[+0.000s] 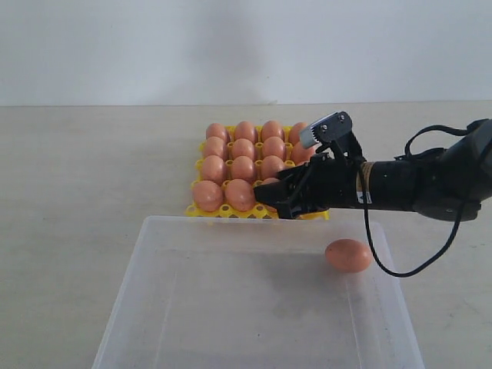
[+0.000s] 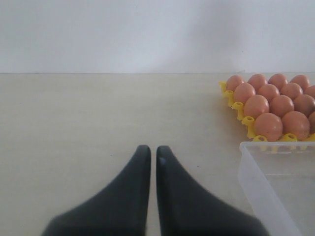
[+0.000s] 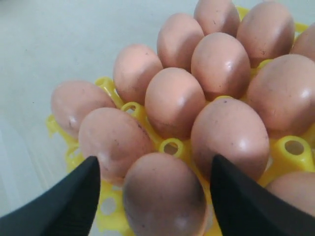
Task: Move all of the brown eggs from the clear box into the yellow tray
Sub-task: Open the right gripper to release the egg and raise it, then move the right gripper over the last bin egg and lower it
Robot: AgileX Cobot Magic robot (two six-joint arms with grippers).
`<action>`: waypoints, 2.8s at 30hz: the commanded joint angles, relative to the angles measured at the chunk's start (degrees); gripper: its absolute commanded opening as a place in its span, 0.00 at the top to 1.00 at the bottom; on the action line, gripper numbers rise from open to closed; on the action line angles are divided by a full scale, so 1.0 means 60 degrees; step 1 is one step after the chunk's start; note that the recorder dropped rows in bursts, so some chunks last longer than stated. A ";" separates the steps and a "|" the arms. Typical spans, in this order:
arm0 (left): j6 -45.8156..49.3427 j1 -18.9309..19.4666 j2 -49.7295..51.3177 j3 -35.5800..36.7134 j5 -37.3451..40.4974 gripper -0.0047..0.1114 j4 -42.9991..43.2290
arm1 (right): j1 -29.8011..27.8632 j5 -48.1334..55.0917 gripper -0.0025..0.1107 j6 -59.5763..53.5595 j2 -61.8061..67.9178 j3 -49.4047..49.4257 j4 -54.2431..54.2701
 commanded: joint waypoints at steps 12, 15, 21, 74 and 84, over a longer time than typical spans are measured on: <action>0.0024 -0.0082 -0.0020 0.0038 0.0000 0.92 -0.0010 | 0.0018 0.7417 0.98 0.6147 -0.5078 -0.0014 -0.7041; 0.0024 -0.0082 -0.0020 0.0038 0.0000 0.92 -0.0010 | 0.0018 1.2242 0.98 0.5563 -0.5139 -0.0014 -0.7041; 0.0024 -0.0082 -0.0020 0.0038 0.0000 0.92 -0.0010 | -0.0740 1.7066 0.98 -0.0275 -0.5125 -0.0014 -0.1079; 0.0024 -0.0082 -0.0020 0.0038 0.0000 0.92 -0.0010 | 0.2195 1.3488 0.52 -1.4580 -0.2939 -0.0014 1.0482; 0.0024 -0.0082 -0.0020 0.0038 0.0000 0.92 -0.0010 | 0.2195 1.3702 0.52 -1.4514 -0.3027 -0.0014 1.0099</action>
